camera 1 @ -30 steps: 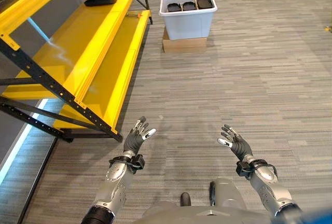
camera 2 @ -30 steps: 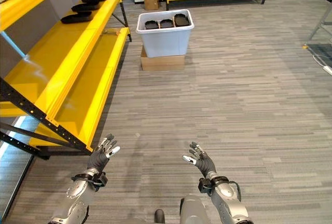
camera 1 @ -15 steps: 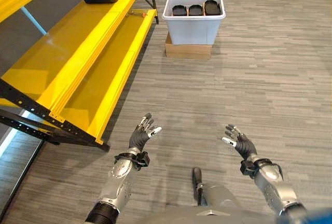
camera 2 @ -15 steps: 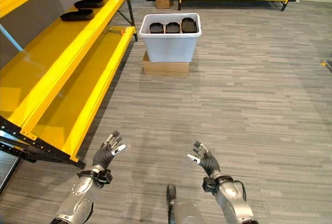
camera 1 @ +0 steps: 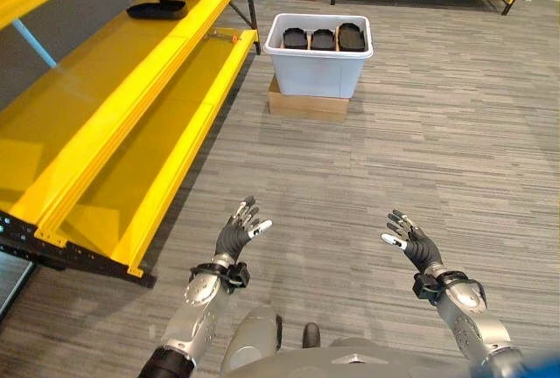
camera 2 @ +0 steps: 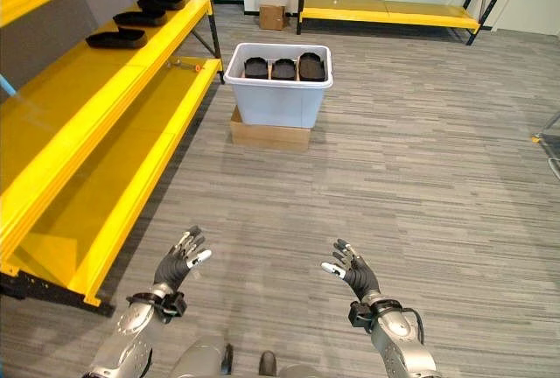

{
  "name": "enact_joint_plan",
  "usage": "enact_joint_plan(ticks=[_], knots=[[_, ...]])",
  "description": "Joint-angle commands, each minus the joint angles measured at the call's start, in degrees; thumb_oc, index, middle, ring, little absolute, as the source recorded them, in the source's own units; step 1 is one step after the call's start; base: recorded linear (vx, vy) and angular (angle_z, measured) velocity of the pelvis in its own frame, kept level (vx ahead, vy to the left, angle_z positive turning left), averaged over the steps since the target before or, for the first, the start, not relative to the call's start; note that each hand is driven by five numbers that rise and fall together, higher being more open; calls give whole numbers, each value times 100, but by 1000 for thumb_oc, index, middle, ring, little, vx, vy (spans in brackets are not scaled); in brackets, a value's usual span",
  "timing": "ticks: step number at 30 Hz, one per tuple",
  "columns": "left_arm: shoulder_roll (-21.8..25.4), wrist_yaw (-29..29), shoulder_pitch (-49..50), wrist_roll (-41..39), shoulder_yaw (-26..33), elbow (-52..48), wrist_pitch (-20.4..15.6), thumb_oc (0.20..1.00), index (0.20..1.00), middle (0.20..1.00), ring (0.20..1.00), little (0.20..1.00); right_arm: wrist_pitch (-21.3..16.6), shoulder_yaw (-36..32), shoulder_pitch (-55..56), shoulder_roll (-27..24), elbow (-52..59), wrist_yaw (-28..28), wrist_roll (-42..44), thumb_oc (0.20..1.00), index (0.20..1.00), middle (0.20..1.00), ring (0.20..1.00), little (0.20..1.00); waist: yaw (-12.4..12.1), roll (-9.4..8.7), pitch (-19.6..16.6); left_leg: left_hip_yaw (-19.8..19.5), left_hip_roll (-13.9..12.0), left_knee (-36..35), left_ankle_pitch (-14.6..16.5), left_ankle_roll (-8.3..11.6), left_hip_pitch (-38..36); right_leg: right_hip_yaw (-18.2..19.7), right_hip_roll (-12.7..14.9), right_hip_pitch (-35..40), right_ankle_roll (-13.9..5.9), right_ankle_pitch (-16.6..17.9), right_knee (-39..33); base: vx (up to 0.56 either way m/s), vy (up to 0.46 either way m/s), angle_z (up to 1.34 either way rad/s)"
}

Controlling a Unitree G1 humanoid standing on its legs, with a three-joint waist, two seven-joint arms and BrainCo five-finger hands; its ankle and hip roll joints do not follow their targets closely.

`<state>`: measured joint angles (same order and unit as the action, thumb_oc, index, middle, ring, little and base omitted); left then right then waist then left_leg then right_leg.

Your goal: Move parts from the plastic box to the shelf.

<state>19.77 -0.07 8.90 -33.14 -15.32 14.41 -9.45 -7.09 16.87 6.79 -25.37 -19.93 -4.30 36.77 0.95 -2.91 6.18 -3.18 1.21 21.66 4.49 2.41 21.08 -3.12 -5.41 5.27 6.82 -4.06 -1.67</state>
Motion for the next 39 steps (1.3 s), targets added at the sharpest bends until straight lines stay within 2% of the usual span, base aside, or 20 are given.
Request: enact_joint_plan(ticks=[1,3,7,12,13,14,15,17,18,19,20,21,22,24,25,28,32,34,38,39], knots=[[239,-48,-76,-38,219,-444,-357,1000,1000,1000,1000,1000,-366,-50,-116,-4,228,-16,-149,1000,1000,1000,1000,1000,-158,-55,93,125,-62,-1928,-1113,-136,-610,244,174,105,-776,85,-37,323,62,-21],[208,7,-81,1,311,-410,-367,1000,1000,1000,1000,1000,-326,32,-190,43,135,10,-200,1000,1000,1000,1000,1000,-279,14,49,-96,-68,-2432,-1437,-15,-563,432,118,443,-812,-67,-134,353,108,-27],[181,-29,17,-34,335,-402,-386,1000,1000,1000,1000,1000,-254,124,-117,150,177,-111,-206,1000,1000,1000,1000,1000,-321,52,-176,-39,-81,-2555,-1539,-78,-843,484,243,658,-873,-314,-78,376,184,-59],[229,-10,78,-92,398,-518,-375,1000,1000,1000,1000,1000,-196,206,-135,280,246,-163,-240,1000,1000,1000,1000,1000,-410,-73,-352,210,157,-1845,-1029,-351,-793,423,701,693,-1118,-357,623,329,206,-16],[254,33,71,-106,388,-547,-351,1000,1000,1000,1000,1000,-174,218,-135,338,281,-193,-266,1000,1000,1000,1000,1000,-432,-147,-366,246,314,-1636,-740,-503,-927,402,888,429,-1328,80,1496,365,274,-6],[330,83,38,-85,369,-608,-335,1000,1000,1000,1000,1000,-177,200,-120,353,314,-196,-293,1000,1000,1000,1000,1000,-397,-135,-303,212,441,-1580,-553,-631,-1094,431,939,-38,-1546,808,2498,360,274,2],[328,83,37,-85,369,-608,-334,1000,1000,1000,1000,1000,-177,199,-121,351,314,-196,-293,1000,1000,1000,1000,1000,-401,-124,-318,213,428,-1583,-561,-628,-1075,435,926,-59,-1544,822,2493,200,198,3],[402,117,-5,-27,329,-643,-311,1000,1000,1000,1000,1000,-177,177,-68,371,375,-204,-340,1000,1000,1000,1000,1000,-294,-30,-186,174,490,-1598,-399,-769,-1369,354,996,-530,-1605,1400,3502,231,221,21],[460,108,-26,37,292,-645,-281,1000,1000,1000,1000,1000,-160,168,-29,375,374,-205,-372,1000,1000,1000,1000,1000,-191,97,-75,127,456,-1657,-281,-849,-1668,193,942,-888,-1491,1302,4034,255,216,29],[459,109,-26,37,292,-645,-280,1000,1000,1000,1000,1000,-160,169,-29,375,375,-205,-372,1000,1000,1000,1000,1000,-185,85,-64,124,471,-1654,-276,-850,-1678,191,957,-885,-1491,1281,4060,354,231,20],[474,70,-10,49,295,-655,-278,1000,1000,1000,1000,1000,-148,168,6,367,378,-227,-357,1000,1000,1000,1000,1000,-110,220,-19,36,424,-1735,-192,-877,-1940,76,843,-1430,-1365,902,4056,184,92,19],[474,70,-7,49,296,-656,-277,1000,1000,1000,1000,1000,-148,170,8,365,379,-227,-356,1000,1000,1000,1000,1000,-95,202,-2,26,445,-1739,-186,-877,-1965,69,866,-1415,-1365,869,4087,368,138,28],[459,62,4,21,301,-603,-266,1000,1000,1000,1000,1000,-156,171,22,347,437,-220,-273,1000,1000,1000,1000,1000,4,252,58,-45,475,-1777,-116,-840,-2177,-56,701,-1792,-1259,486,3486,258,44,37],[430,16,9,-26,257,-554,-269,1000,1000,1000,1000,1000,-169,191,3,335,397,-192,-242,1000,1000,1000,1000,1000,44,230,127,-60,542,-1794,5,-810,-2353,-306,766,-1978,-1231,489,2579,243,25,19],[428,14,8,-27,257,-551,-271,1000,1000,1000,1000,1000,-170,192,2,334,394,-192,-243,1000,1000,1000,1000,1000,56,247,142,-76,525,-1798,18,-806,-2380,-326,752,-1935,-1227,492,2546,223,-23,-4],[392,-27,-41,24,260,-512,-278,1000,1000,1000,1000,1000,-158,241,-77,297,487,-177,-310,1000,1000,1000,1000,1000,173,153,184,-127,570,-1900,210,-597,-2797,-693,804,-1991,-1434,997,237,324,-71,2],[337,-68,-102,138,202,-497,-261,1000,1000,1000,1000,1000,-157,210,-72,273,579,-127,-321,1000,1000,1000,1000,1000,256,130,112,-196,570,-1851,378,-530,-3022,-827,864,-1990,-1489,1208,-25,295,-78,25],[219,-118,-142,199,145,-423,-245,1000,1000,1000,1000,1000,-159,170,55,320,549,-164,-271,1000,1000,1000,1000,1000,330,77,-160,-318,500,-1794,686,-455,-3435,-714,813,-1777,-1379,1323,10,563,-172,42],[139,-116,-154,166,82,-387,-255,1000,1000,1000,1000,1000,-184,144,81,242,547,-175,-247,1000,1000,1000,1000,1000,390,178,-326,-374,297,-1601,711,-332,-3588,-749,647,-1656,-1244,1169,256,457,-177,41],[125,-87,-163,142,79,-387,-253,1000,1000,1000,1000,1000,-178,106,96,219,540,-167,-231,1000,1000,1000,1000,1000,412,252,-378,-393,146,-1232,471,-146,-3585,-787,500,-1588,-1109,949,419,275,-119,11]])
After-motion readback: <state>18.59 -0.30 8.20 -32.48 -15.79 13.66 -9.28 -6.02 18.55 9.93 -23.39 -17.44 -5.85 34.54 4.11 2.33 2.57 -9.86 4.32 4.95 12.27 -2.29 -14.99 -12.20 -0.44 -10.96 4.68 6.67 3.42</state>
